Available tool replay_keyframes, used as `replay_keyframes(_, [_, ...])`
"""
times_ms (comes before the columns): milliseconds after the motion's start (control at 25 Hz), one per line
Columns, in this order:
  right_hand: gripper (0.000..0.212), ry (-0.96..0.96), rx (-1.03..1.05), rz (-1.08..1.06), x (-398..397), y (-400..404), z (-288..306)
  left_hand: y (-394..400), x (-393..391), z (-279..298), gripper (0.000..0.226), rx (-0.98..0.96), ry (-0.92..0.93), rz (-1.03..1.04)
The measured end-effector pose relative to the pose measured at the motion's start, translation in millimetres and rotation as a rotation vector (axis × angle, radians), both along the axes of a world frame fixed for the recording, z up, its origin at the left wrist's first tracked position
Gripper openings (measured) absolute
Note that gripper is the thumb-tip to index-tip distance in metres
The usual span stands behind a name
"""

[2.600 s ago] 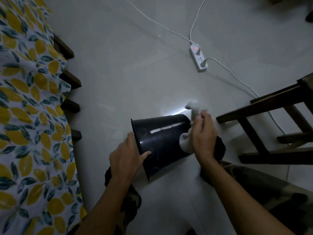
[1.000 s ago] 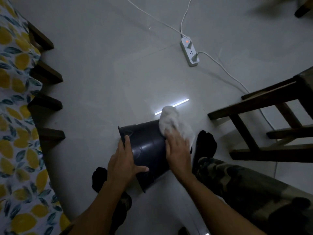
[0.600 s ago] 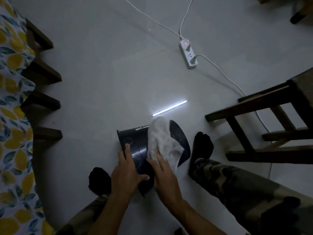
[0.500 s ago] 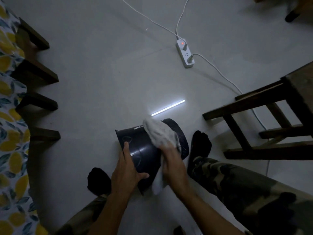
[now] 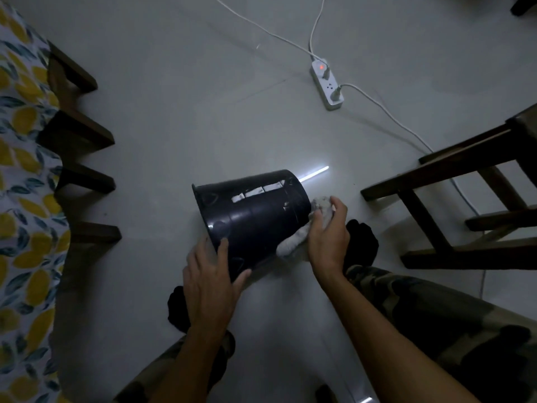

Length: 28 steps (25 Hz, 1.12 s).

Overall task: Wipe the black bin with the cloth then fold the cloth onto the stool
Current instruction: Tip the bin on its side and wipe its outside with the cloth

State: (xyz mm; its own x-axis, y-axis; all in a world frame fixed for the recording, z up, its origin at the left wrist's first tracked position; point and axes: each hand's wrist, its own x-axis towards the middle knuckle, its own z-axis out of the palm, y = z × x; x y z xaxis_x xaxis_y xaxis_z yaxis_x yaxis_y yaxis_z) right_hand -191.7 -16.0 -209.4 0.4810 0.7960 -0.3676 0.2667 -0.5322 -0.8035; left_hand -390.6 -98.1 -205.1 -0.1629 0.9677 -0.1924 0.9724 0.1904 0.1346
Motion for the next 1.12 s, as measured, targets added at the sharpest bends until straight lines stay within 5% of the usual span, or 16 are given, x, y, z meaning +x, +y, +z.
replay_keyframes(80, [0.039, -0.014, 0.013, 0.057, -6.6, -15.4, 19.6, 9.1, -3.4, 12.1, 0.064, 0.097, -0.030, -0.040])
replay_keyframes(240, [0.036, -0.117, 0.277, 0.455, -38.7, -44.4, 27.9, 59.8, -22.0, 10.6, 0.125, -0.099, 0.034, -0.069])
replay_keyframes(320, [0.036, -0.141, 0.326, 0.730, -69.1, -46.9, 13.2, 73.9, -29.1, -4.5, 0.123, -0.209, 0.020, -0.112])
replay_keyframes(440, [0.051, -0.467, 0.275, 0.936, -103.6, -40.1, -30.5, 60.7, -32.4, -23.7, 0.109, -0.168, -0.028, -0.168])
replay_keyframes(520, [0.061, -0.663, 0.145, 1.013, -109.8, -29.0, -56.9, 44.1, -30.4, -31.3, 0.133, -0.194, -0.045, -0.143])
replay_keyframes(600, [0.058, -0.666, 0.054, 0.938, -104.4, -3.6, -71.5, 33.2, -27.1, -35.7, 0.158, -0.253, -0.070, -0.116])
replay_keyframes(720, [0.049, -0.689, 0.062, 0.723, -72.0, 33.4, -82.6, 31.6, -24.8, -35.7, 0.167, -0.270, -0.093, -0.103])
replay_keyframes(1120, [0.028, -0.550, -0.184, 0.190, 51.4, 63.3, -68.8, 35.6, -12.0, -18.6, 0.144, -0.200, 0.016, -0.081])
